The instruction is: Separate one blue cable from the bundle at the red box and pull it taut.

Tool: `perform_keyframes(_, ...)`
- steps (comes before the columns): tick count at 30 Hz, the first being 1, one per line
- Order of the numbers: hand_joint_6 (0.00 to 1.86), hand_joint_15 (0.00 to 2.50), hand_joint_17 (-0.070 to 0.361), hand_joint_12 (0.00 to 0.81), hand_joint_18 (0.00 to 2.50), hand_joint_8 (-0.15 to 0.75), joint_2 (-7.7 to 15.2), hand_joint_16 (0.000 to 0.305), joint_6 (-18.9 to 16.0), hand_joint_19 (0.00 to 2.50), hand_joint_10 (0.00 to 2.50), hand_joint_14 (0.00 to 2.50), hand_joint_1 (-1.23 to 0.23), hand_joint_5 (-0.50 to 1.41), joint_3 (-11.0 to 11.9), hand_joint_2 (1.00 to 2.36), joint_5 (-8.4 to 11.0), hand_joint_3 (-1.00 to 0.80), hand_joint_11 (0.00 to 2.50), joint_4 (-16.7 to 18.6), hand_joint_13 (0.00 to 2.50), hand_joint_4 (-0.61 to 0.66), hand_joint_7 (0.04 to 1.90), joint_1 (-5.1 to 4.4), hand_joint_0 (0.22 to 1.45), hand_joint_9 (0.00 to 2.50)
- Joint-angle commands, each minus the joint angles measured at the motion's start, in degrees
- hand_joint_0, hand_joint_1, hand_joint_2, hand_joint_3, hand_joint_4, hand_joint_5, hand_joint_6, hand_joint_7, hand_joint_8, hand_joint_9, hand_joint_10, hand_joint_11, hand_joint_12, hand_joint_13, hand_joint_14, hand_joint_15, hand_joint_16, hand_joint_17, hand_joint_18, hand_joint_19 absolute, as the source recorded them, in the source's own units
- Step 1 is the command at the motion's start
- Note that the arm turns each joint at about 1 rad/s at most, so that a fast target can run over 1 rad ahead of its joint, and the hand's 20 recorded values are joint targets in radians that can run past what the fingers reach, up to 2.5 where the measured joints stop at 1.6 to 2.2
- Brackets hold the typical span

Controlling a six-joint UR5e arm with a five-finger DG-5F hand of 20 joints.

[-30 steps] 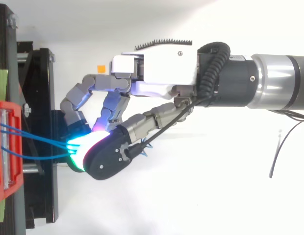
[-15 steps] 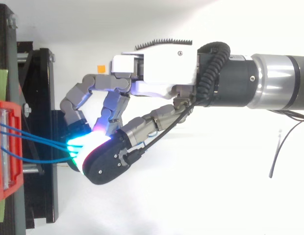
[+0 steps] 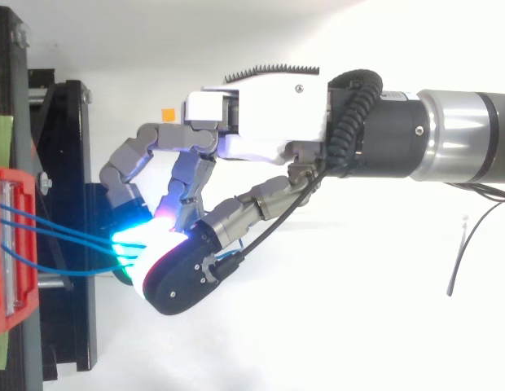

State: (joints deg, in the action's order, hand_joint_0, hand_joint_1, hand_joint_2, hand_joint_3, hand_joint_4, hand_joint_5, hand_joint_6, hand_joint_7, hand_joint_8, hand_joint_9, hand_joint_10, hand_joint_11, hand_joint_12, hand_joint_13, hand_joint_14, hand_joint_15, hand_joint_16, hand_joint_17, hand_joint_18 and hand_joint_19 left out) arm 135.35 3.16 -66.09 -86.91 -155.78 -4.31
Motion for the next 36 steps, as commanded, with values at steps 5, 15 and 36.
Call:
perform_keyframes(5, 0.93, 0.88, 0.103, 0.351, 0.96, 0.283, 0.0, 0.046, 0.0, 0.86, 0.03, 0.03, -1.04, -0.15, 0.0, 1.0, -0.11, -0.5, 1.18, -0.2, 1.14, -0.01, 1.23, 0.0, 0.7, 1.16)
perform_keyframes(15, 0.93, 0.88, 0.102, 0.352, 0.96, 0.284, 0.0, 0.045, 0.0, 0.87, 0.03, 0.03, -1.06, -0.15, 0.0, 1.0, -0.02, -0.5, 1.19, -0.4, 1.14, 0.0, 1.22, 0.09, 0.64, 1.16)
perform_keyframes(36, 0.9, 0.88, 0.123, 0.408, 1.07, 0.33, 0.0, 0.055, -0.1, 0.9, 0.02, 0.03, -0.87, -0.15, 0.0, 1.0, -0.11, -0.5, 1.2, -1.8, 1.19, 0.07, 1.08, 0.18, 0.48, 1.26)
